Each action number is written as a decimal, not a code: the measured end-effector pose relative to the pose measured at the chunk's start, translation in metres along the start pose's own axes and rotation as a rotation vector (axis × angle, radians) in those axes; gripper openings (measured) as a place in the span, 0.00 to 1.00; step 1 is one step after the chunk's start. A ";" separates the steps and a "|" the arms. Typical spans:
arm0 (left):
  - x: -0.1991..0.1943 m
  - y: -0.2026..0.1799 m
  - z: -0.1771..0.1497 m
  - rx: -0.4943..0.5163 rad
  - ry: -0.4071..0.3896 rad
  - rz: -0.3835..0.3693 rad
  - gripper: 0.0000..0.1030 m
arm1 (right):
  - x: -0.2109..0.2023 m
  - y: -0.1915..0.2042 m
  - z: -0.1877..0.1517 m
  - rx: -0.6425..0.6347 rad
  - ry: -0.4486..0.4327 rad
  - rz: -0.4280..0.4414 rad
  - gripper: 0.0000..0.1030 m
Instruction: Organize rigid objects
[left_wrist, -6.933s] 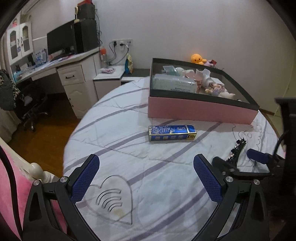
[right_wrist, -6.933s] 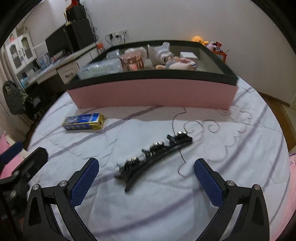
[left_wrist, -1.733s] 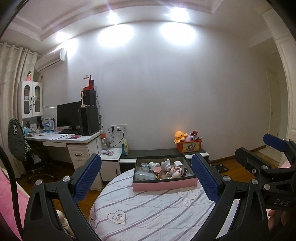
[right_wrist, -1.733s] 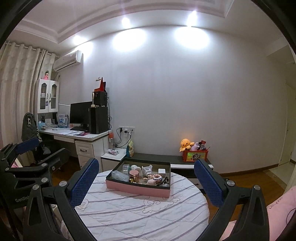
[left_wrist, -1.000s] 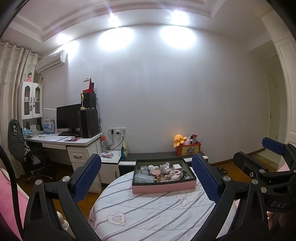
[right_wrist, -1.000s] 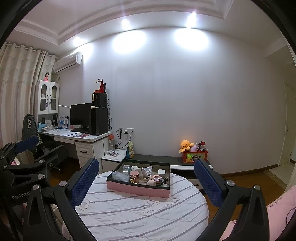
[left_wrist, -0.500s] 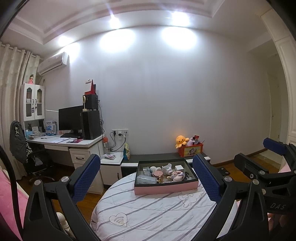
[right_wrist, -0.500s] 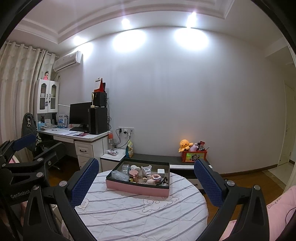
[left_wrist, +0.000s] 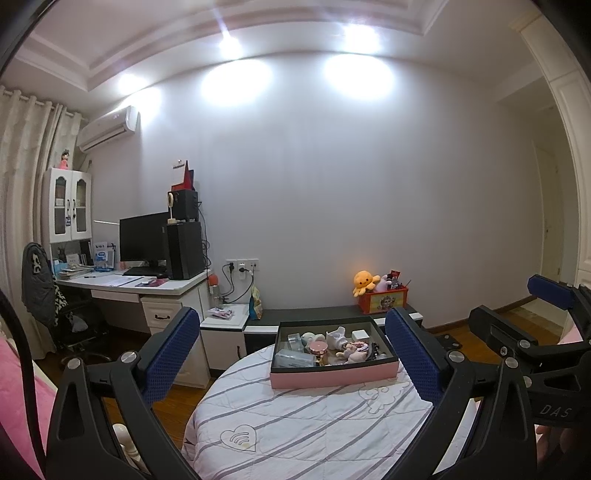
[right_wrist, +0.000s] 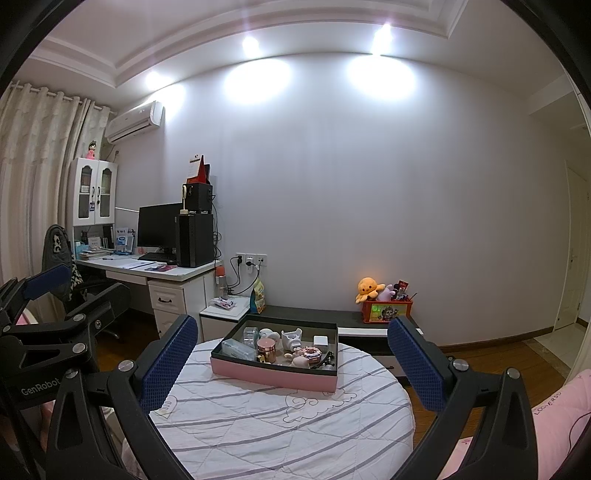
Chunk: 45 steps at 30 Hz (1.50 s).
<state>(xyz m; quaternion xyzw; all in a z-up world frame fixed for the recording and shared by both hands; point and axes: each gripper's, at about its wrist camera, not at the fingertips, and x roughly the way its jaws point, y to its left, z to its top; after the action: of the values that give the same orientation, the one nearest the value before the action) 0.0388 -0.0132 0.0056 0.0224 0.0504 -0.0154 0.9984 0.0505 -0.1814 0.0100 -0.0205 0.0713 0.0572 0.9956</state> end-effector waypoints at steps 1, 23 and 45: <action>-0.001 0.000 0.000 -0.002 -0.002 0.000 1.00 | 0.000 0.000 0.000 0.000 0.000 0.000 1.00; -0.002 -0.004 -0.001 0.010 -0.033 0.016 1.00 | -0.003 0.005 -0.001 -0.001 0.003 -0.010 1.00; -0.002 -0.004 0.000 0.010 -0.032 0.016 1.00 | -0.006 0.008 -0.001 -0.001 0.005 -0.014 1.00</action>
<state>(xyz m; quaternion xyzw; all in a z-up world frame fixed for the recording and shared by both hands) 0.0367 -0.0170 0.0052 0.0275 0.0342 -0.0082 0.9990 0.0439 -0.1737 0.0096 -0.0216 0.0737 0.0503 0.9958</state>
